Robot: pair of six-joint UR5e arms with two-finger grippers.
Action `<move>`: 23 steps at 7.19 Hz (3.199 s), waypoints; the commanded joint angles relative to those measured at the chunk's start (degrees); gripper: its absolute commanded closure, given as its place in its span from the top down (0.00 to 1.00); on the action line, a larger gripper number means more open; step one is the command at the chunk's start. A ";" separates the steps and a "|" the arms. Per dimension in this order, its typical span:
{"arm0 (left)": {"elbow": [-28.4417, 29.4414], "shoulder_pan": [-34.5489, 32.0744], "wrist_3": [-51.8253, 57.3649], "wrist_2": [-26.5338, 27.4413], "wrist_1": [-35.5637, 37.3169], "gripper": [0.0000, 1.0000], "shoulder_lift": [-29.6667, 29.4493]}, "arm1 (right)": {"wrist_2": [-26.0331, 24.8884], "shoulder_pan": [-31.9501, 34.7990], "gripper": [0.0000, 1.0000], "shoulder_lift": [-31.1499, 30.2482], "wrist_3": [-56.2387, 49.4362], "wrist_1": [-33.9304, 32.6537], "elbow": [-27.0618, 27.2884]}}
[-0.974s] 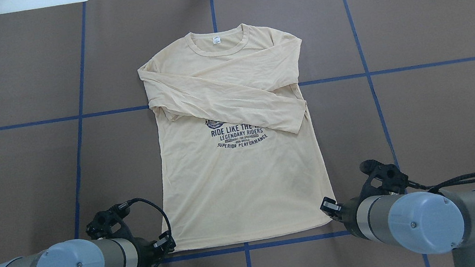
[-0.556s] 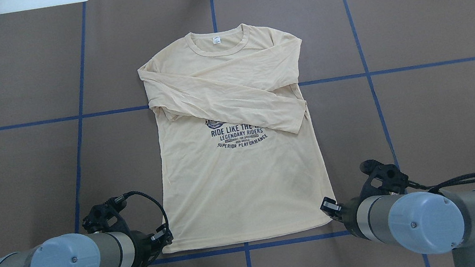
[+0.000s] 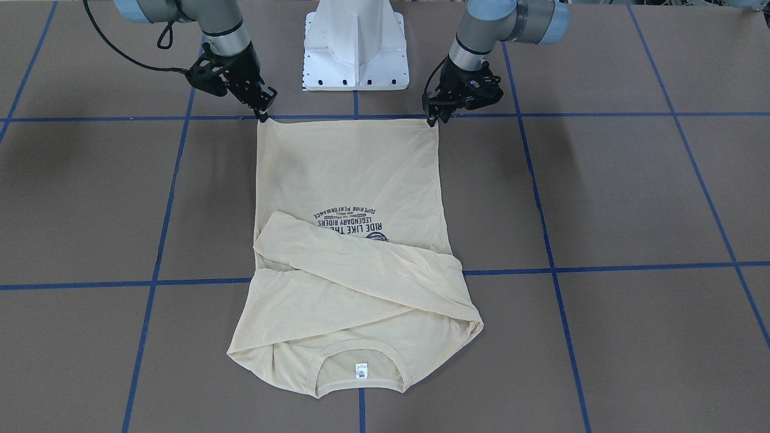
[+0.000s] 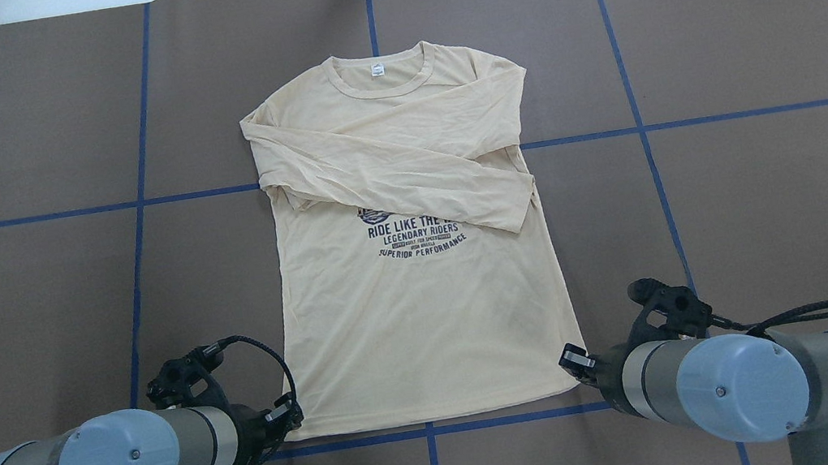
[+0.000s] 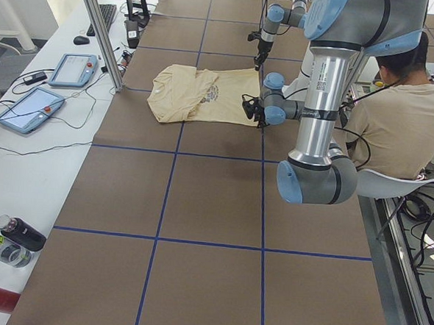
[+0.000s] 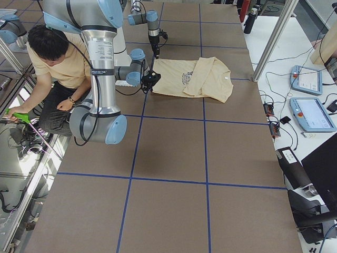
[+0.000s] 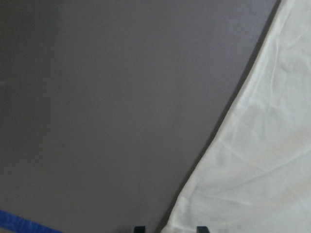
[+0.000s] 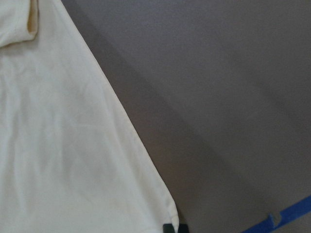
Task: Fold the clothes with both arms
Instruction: 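Position both grippers at the two hem corners nearest the robot, then grasp both hem corners and lift them with both grippers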
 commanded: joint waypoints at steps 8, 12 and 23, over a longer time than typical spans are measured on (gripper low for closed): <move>0.38 0.54 0.00 -0.01 0.00 0.45 -0.05 | 0.15 0.00 0.00 0.13 0.00 0.00 0.00; 0.55 0.63 0.00 -0.01 0.00 0.26 -0.14 | 0.15 0.00 0.00 0.13 0.00 0.00 0.00; -21.83 -0.08 -0.79 -5.88 15.47 0.00 2.93 | 18.49 4.90 0.00 -4.62 6.32 -0.53 14.24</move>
